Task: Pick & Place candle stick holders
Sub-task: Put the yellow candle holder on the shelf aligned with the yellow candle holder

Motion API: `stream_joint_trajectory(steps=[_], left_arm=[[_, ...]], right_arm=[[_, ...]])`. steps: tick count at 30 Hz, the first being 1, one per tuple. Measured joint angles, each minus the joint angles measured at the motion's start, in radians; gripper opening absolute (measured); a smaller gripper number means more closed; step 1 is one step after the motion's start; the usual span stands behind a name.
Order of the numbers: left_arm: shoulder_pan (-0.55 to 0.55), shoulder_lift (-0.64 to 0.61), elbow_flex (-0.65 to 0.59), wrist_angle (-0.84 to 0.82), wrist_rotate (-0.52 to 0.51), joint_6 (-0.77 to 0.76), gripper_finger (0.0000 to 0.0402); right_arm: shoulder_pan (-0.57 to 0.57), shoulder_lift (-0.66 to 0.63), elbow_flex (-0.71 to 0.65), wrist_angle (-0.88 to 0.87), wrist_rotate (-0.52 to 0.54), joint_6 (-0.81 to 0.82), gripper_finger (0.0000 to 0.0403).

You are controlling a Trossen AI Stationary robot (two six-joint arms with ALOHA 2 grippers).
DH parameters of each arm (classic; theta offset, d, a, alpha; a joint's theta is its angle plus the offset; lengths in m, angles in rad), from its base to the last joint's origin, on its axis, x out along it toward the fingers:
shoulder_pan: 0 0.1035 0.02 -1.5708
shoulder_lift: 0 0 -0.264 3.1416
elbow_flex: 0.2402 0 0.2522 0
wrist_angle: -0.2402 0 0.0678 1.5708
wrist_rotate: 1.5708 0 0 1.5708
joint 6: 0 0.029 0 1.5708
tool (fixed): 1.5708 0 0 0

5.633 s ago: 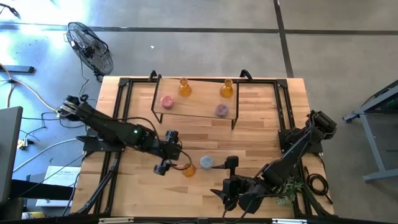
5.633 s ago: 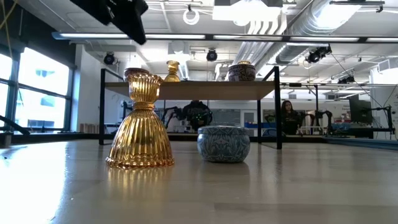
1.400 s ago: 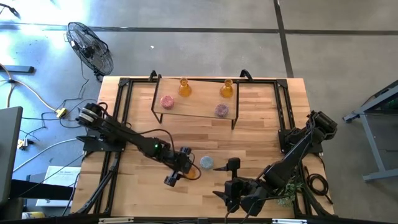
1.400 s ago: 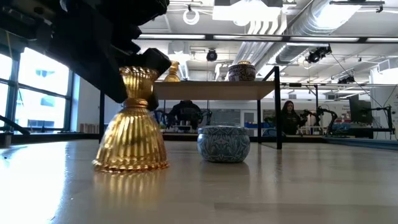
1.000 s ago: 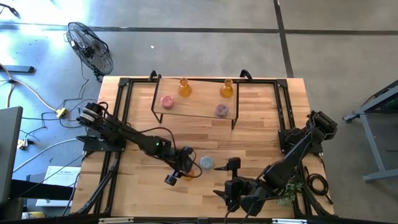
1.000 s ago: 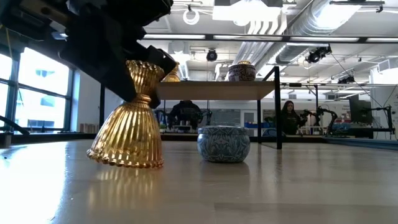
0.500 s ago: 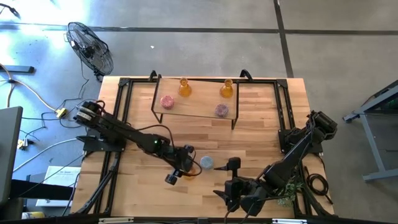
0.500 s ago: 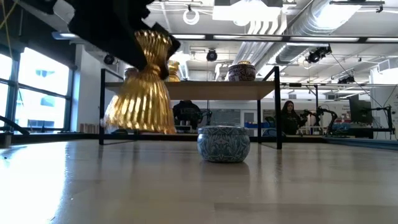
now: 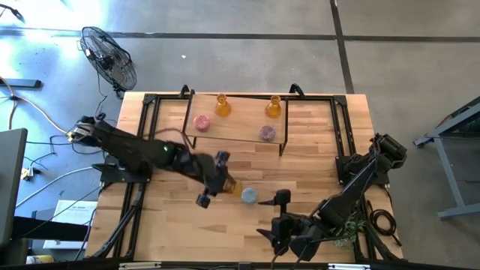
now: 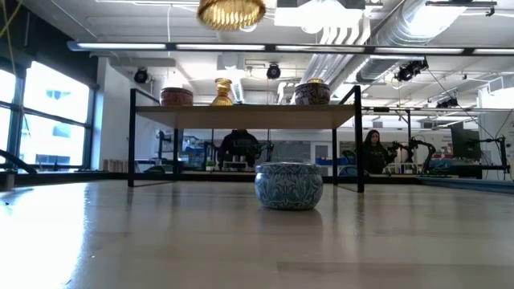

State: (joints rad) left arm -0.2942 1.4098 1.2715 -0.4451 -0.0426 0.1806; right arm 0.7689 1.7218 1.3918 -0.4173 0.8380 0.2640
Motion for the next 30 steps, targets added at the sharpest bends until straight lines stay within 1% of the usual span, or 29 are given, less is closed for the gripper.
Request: stream_joint_trajectory(steps=[7,12,15,18,21,25,30], left_arm=[[0.128,-0.016,0.225,-0.162,0.003,0.044,0.0146],[0.241,-0.016,0.335,-0.185,0.055,0.059,0.0146],[0.323,-0.016,0.381,-0.193,0.073,0.061,0.0143],[0.415,-0.010,0.429,-0.193,0.120,0.078,0.0134],[0.503,0.016,0.495,-0.211,0.146,0.062,0.0132],[0.598,0.082,0.591,-0.263,0.186,0.044,0.0136],[0.677,0.183,0.667,-0.359,0.212,0.048,0.0137]], right_arm=[[0.000,0.000,0.000,0.010,0.005,-0.011,0.0398],[0.000,0.000,0.000,0.011,0.005,-0.018,0.0398],[0.000,0.000,0.000,0.012,0.005,-0.019,0.0398],[0.000,0.000,0.000,0.012,0.005,-0.019,0.0398],[0.000,0.000,0.000,0.015,0.016,-0.019,0.0398],[-0.003,0.000,0.000,0.022,0.035,-0.037,0.0398],[-0.010,0.000,0.000,0.039,0.029,-0.033,0.0398]])
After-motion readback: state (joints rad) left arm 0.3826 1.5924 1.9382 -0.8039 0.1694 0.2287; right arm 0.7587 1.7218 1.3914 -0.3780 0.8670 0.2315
